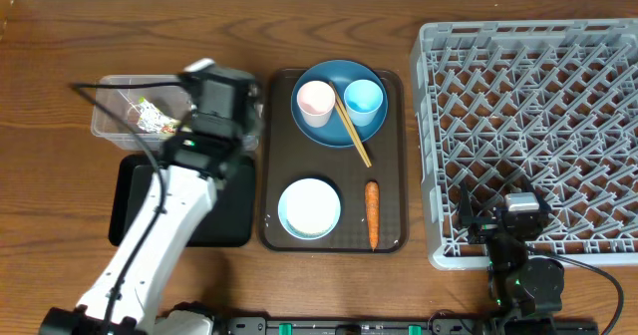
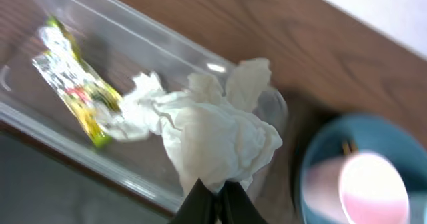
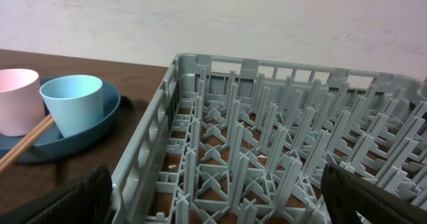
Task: Sort waste into correct bins and load items into the dishwasher rack
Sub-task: 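Carry the tissue left and release it into the clear bin, then move the left gripper right over the carrot and grasp it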
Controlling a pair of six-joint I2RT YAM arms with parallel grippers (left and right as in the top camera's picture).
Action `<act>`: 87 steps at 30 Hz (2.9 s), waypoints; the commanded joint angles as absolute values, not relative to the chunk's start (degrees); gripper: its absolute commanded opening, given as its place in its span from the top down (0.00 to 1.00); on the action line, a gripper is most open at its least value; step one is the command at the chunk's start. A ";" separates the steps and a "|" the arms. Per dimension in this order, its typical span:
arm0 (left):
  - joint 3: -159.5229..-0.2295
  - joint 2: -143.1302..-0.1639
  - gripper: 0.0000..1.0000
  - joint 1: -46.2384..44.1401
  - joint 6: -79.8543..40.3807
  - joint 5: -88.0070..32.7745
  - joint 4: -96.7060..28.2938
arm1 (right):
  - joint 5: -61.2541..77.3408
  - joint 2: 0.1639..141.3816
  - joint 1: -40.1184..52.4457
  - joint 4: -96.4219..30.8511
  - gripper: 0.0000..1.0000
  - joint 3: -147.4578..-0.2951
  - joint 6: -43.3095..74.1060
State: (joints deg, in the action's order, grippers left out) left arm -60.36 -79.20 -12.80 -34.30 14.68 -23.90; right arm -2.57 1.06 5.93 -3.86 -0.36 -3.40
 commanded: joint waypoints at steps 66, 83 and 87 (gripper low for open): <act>-62.43 -95.68 0.34 -61.06 -47.29 10.68 -28.53 | -2.98 1.23 7.53 -4.08 0.01 -0.30 -3.90; -62.35 -105.21 0.38 -61.10 -47.27 11.88 -23.79 | -2.98 1.23 7.53 -4.08 0.01 -0.30 -3.92; -62.35 -106.37 0.53 -61.10 -47.27 11.88 -23.64 | -2.98 1.23 7.53 -4.08 0.01 -0.30 -3.90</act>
